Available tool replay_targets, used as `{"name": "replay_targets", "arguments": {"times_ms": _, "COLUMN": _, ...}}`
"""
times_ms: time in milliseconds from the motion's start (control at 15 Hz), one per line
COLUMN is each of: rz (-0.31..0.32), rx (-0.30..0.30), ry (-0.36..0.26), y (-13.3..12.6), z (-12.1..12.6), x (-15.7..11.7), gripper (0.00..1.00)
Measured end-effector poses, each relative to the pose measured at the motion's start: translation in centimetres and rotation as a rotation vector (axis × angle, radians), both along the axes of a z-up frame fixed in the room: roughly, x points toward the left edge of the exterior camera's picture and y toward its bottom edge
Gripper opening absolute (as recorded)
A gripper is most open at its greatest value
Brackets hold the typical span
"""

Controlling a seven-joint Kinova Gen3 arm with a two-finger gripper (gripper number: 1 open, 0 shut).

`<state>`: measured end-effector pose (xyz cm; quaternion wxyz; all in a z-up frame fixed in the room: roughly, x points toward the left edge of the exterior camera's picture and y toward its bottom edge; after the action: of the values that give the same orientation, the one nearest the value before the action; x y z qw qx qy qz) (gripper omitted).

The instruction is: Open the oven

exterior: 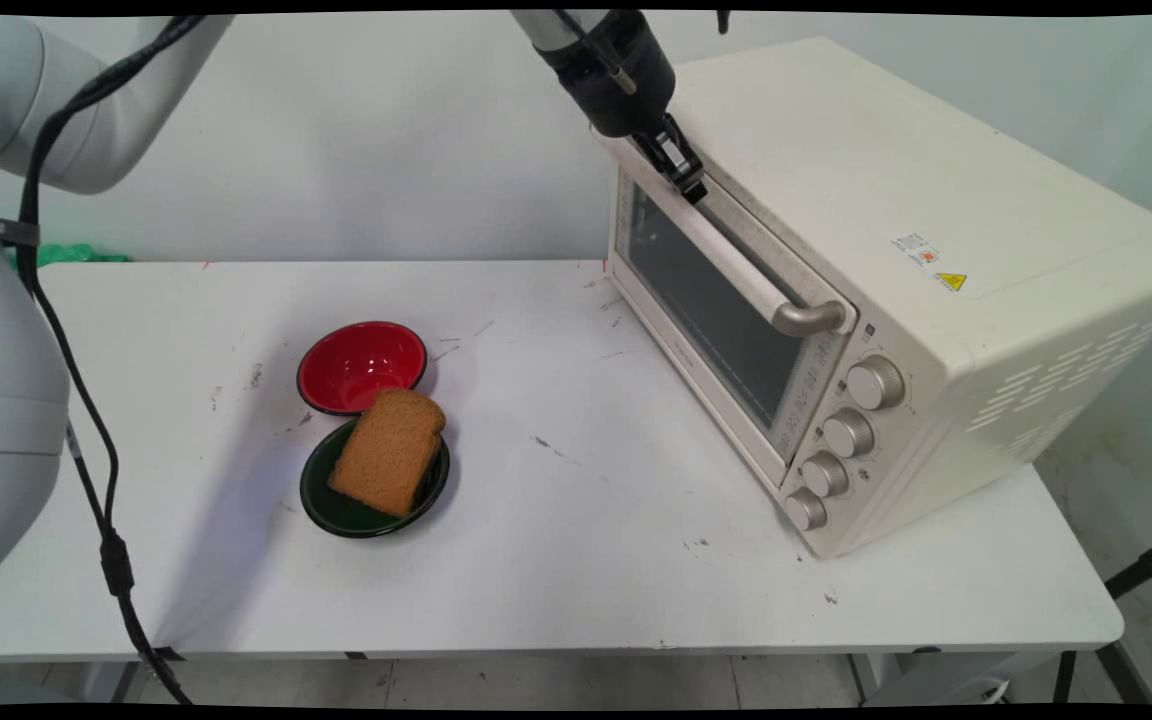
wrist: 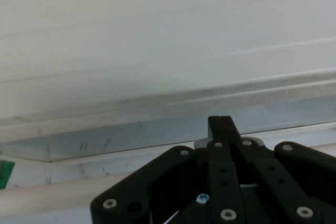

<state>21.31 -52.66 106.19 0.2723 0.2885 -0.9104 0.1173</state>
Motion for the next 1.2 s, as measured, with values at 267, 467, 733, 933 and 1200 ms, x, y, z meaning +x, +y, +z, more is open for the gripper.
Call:
{"name": "replay_targets", "arguments": {"times_ms": 267, "rz": -0.008, "rx": 0.003, "ry": -0.016, "y": 0.7, "z": -0.7, "x": 0.9, "gripper": 0.00}}
{"name": "replay_targets", "arguments": {"times_ms": 467, "rz": -0.011, "rx": 0.003, "ry": -0.024, "y": 1.9, "z": -1.3, "x": 2.3, "gripper": 0.00}}
{"name": "replay_targets", "arguments": {"times_ms": 733, "rz": -0.006, "rx": -0.002, "ry": -0.019, "y": 4.0, "z": -2.4, "x": 4.9, "gripper": 0.00}}
{"name": "replay_targets", "arguments": {"times_ms": 933, "rz": 0.000, "rx": -0.011, "ry": -0.006, "y": 5.8, "z": -3.5, "x": 7.4, "gripper": 0.00}}
{"name": "replay_targets", "arguments": {"times_ms": 1200, "rz": 0.007, "rx": -0.032, "ry": 0.030, "y": 8.3, "z": -5.8, "x": 10.5, "gripper": 0.00}}
